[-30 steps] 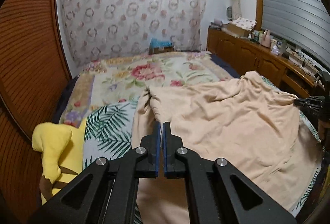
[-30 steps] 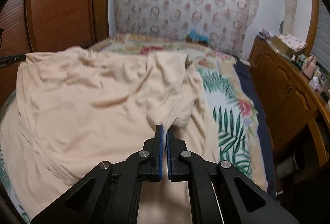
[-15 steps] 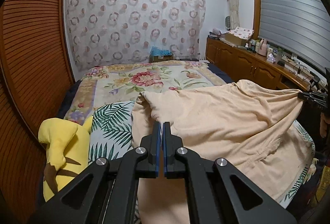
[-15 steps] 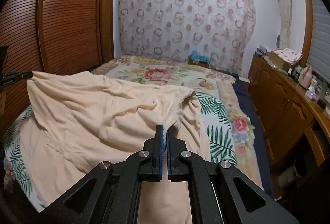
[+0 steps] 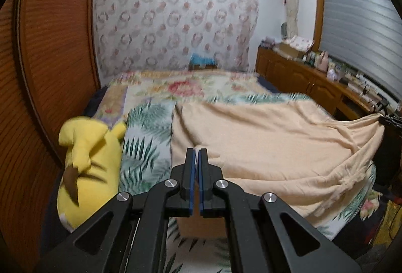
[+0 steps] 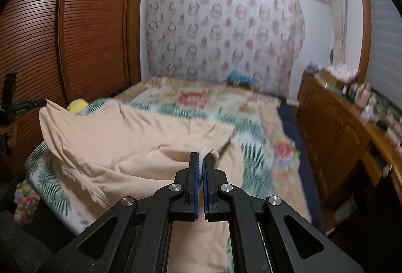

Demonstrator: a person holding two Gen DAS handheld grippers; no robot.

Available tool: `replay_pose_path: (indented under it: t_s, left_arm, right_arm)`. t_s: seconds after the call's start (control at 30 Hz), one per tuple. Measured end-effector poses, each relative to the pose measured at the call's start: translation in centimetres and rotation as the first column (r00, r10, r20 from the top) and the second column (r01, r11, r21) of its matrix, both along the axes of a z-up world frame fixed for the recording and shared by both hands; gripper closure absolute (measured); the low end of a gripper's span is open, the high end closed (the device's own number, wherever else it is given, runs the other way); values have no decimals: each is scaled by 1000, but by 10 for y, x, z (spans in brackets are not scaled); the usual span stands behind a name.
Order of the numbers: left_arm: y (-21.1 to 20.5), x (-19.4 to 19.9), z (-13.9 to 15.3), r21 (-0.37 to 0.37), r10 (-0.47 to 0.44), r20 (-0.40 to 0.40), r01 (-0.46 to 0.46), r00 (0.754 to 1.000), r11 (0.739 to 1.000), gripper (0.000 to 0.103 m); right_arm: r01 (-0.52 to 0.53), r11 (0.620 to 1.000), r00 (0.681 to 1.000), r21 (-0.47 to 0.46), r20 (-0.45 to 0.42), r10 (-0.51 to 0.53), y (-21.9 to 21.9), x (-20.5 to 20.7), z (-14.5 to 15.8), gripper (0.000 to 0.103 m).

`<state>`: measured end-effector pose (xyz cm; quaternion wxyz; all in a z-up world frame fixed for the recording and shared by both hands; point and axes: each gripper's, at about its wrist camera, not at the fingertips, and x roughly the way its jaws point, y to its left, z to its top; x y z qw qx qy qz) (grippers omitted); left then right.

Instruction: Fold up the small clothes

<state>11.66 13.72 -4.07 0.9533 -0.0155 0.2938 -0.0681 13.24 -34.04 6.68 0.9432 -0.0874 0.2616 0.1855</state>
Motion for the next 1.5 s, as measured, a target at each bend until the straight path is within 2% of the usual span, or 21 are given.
replay_pose_path:
  t_s: [0.13,0.27,0.33,0.4,0.5,0.57,0.6,0.63,0.7,0.73,0.93,1.2,1.23,1.3,1.33,1.43,1.5]
  left_arm:
    - [10,7,-39,-7,30,-90,-31,995,1000,100]
    - [16,7,-61,-12,40,-143,-42,989,999,99]
    - [18,7,-68,-15,39,-158,-42,987,999,86]
    - [16,6,-71,-26,35,-169,-40,985,999,67]
    - [14,9,-77,-45,19,-190,-28,982,999,65]
    - [11,12,-80,-36,23,-200,-30,980,999,64]
    - [9,14,-82,-33,21,-208,-28,978,999,64]
    - [9,16,-83,-30,22,-213,-29,977,999,64]
    - [7,20,-85,-23,24,-224,-30,974,999,64]
    - [7,21,-86,-24,26,-229,-32,973,999,64]
    - [6,25,-89,-17,40,-242,-45,969,999,64]
    - [3,29,-90,-8,40,-241,-43,970,999,64]
    - [2,29,-90,-9,34,-239,-38,970,999,66]
    - [2,30,-89,-35,0,-235,-9,972,999,91]
    - [0,29,-89,-48,-19,-235,7,972,999,96]
    - [-7,25,-83,-36,-33,-208,26,978,999,97]
    - [-12,22,-76,-60,-54,-189,43,980,997,98]
  right_arm:
    - [16,1000,993,-13,-115,-17,0,12,-48,101]
    - [40,999,984,-20,-171,-42,-3,22,-77,101]
    - [50,999,981,-15,-186,-52,-6,29,-85,101]
    - [52,998,980,-17,-193,-55,-6,35,-88,101]
    - [56,998,981,-38,-186,-62,-5,41,-91,100]
    - [62,997,982,-51,-177,-70,-1,39,-93,93]
    - [69,996,982,-60,-171,-78,3,32,-87,86]
    - [80,994,982,-69,-165,-90,4,34,-88,75]
    - [81,995,983,-62,-161,-90,5,32,-84,61]
    - [78,996,984,-51,-159,-86,6,27,-83,57]
    - [48,999,986,-6,-158,-48,12,14,-83,56]
    - [-10,1000,983,12,-181,12,39,21,-102,56]
    - [-16,1000,983,17,-184,19,40,23,-104,56]
    - [-28,999,981,27,-193,33,44,25,-108,55]
    - [-31,999,980,26,-198,36,44,26,-110,51]
    - [-25,999,978,20,-205,28,44,30,-118,49]
    - [-16,1000,978,25,-207,20,42,31,-119,49]
